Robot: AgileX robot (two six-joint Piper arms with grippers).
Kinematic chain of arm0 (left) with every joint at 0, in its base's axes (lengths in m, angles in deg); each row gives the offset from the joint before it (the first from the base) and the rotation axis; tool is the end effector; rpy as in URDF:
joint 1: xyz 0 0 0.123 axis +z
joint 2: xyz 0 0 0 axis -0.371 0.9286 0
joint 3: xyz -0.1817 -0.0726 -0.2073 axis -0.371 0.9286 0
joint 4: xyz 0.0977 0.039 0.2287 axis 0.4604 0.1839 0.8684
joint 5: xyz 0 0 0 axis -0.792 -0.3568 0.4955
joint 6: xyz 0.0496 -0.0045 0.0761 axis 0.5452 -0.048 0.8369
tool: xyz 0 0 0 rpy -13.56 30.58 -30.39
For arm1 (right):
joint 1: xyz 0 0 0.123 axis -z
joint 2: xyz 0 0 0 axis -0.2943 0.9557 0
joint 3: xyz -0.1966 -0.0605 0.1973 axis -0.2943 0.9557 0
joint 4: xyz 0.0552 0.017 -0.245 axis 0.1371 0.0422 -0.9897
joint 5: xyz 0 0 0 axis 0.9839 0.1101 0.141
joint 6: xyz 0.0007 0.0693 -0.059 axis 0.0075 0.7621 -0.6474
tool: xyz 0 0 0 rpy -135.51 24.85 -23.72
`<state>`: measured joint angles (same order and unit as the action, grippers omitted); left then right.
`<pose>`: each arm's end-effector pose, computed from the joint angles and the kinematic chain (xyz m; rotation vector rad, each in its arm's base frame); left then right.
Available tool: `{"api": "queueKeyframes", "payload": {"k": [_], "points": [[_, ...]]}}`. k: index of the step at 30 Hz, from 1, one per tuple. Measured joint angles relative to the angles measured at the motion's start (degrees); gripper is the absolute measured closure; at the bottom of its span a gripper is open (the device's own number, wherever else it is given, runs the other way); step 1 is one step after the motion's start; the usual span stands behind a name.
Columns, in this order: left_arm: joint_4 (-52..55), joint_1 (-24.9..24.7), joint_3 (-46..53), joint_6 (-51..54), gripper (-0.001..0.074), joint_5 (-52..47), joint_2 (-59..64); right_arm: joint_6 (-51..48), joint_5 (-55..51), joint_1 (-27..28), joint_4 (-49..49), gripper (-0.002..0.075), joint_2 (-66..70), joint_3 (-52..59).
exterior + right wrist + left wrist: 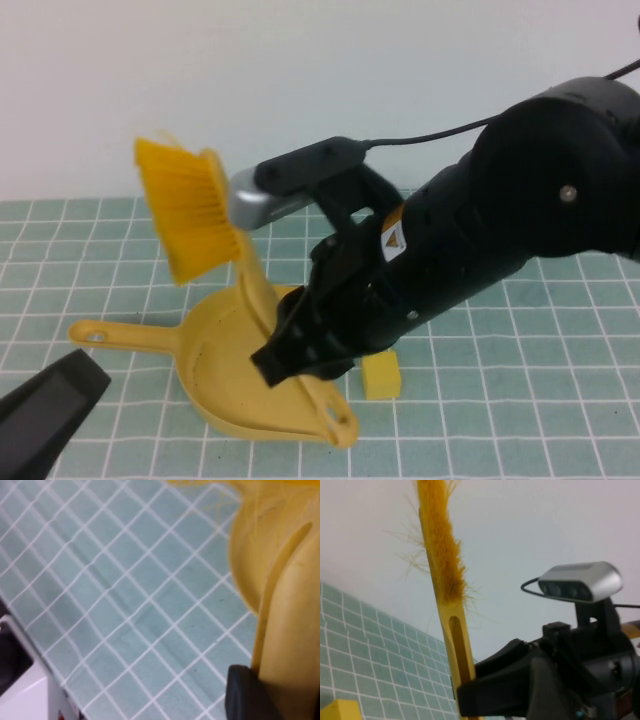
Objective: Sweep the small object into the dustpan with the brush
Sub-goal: Hand over the broom
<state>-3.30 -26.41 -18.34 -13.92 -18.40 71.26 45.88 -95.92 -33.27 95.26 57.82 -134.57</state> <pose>0.0582 -0.0542 0.3065 -0.2795 1.5782 -1.3338 0.2175 0.2921 0.3318 -0.9653 2.4065 0.6816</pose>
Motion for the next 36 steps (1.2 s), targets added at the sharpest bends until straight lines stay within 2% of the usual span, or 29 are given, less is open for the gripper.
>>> {"api": "queueKeyframes", "payload": {"k": [7, 12, 22, 33, 36], "points": [[0.27, 0.00, 0.00, 0.36, 0.0330, 0.10, 2.43, 0.00, -0.37, -4.92, -0.34, 0.0536, -0.06, -0.84], [0.01, 0.00, 0.00, 4.95, 0.0330, 0.55, 5.23, 0.00, 0.94, -7.52, -0.34, 0.0536, -0.06, -0.90], [-0.43, 0.00, 0.00, 8.25, 0.0330, 2.16, 9.19, 1.58, 2.52, -9.69, -0.24, 0.0536, -0.06, -0.90], [-7.88, 0.00, 0.00, 14.81, 0.0332, -0.07, 15.06, 1.69, 6.53, -14.18, -0.04, 0.0536, -0.06, -0.98], [-8.17, 0.00, 0.00, 14.87, 0.0365, -2.33, 17.04, 1.81, 6.95, -14.55, -0.04, 0.0536, -0.06, -0.98]]}}
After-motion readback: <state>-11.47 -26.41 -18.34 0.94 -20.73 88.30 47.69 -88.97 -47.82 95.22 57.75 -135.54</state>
